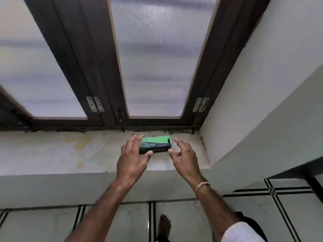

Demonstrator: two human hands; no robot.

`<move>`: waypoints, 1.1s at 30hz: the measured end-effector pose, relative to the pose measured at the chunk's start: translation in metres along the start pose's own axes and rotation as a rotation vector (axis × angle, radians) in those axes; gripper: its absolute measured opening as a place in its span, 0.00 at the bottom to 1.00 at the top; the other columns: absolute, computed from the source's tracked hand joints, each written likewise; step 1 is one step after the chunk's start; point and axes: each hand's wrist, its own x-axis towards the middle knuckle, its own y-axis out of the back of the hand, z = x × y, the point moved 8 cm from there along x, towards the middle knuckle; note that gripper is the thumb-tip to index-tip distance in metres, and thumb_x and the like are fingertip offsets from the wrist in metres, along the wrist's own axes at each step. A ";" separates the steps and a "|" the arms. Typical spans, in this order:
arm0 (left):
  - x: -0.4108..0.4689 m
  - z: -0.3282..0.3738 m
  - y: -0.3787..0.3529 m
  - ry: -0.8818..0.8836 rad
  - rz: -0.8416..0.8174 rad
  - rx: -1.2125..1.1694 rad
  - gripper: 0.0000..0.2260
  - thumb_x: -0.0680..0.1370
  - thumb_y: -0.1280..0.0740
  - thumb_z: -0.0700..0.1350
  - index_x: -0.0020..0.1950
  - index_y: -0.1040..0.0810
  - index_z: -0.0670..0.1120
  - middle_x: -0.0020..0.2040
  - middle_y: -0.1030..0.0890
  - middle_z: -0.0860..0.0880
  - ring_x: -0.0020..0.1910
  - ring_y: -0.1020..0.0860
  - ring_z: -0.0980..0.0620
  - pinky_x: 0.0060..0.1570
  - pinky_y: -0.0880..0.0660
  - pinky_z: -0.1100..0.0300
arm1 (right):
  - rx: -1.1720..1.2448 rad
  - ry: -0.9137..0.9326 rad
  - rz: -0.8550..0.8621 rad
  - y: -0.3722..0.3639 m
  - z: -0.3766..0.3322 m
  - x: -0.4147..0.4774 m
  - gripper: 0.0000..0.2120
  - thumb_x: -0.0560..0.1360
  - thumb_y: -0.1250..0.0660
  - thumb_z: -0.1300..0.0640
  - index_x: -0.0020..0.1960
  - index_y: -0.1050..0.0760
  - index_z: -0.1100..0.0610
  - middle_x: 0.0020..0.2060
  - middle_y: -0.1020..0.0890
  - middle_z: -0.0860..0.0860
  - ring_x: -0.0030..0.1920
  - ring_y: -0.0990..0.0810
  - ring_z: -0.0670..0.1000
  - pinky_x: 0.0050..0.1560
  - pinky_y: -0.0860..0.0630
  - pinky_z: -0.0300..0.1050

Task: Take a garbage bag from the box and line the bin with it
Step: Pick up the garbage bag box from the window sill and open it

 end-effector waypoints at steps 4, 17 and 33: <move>0.028 -0.005 -0.031 0.043 -0.095 0.077 0.30 0.78 0.30 0.57 0.78 0.34 0.56 0.75 0.31 0.50 0.71 0.31 0.47 0.58 0.22 0.48 | 0.010 -0.054 -0.137 -0.021 0.018 0.035 0.23 0.81 0.33 0.54 0.76 0.29 0.54 0.63 0.21 0.54 0.60 0.21 0.51 0.63 0.27 0.39; 0.054 -0.014 -0.020 0.045 -0.162 -0.434 0.21 0.74 0.23 0.47 0.65 0.20 0.59 0.58 0.26 0.49 0.57 0.22 0.56 0.54 0.24 0.69 | 0.436 -0.142 -0.304 -0.003 0.012 0.060 0.17 0.71 0.21 0.48 0.54 0.24 0.48 0.51 0.17 0.47 0.43 0.15 0.56 0.43 0.16 0.55; 0.042 -0.040 0.025 0.053 -0.164 -0.646 0.23 0.71 0.28 0.61 0.66 0.20 0.60 0.59 0.25 0.54 0.59 0.22 0.58 0.54 0.23 0.68 | 0.258 0.088 -0.106 -0.002 -0.041 0.039 0.12 0.76 0.26 0.55 0.59 0.17 0.49 0.51 0.18 0.43 0.51 0.20 0.46 0.47 0.26 0.34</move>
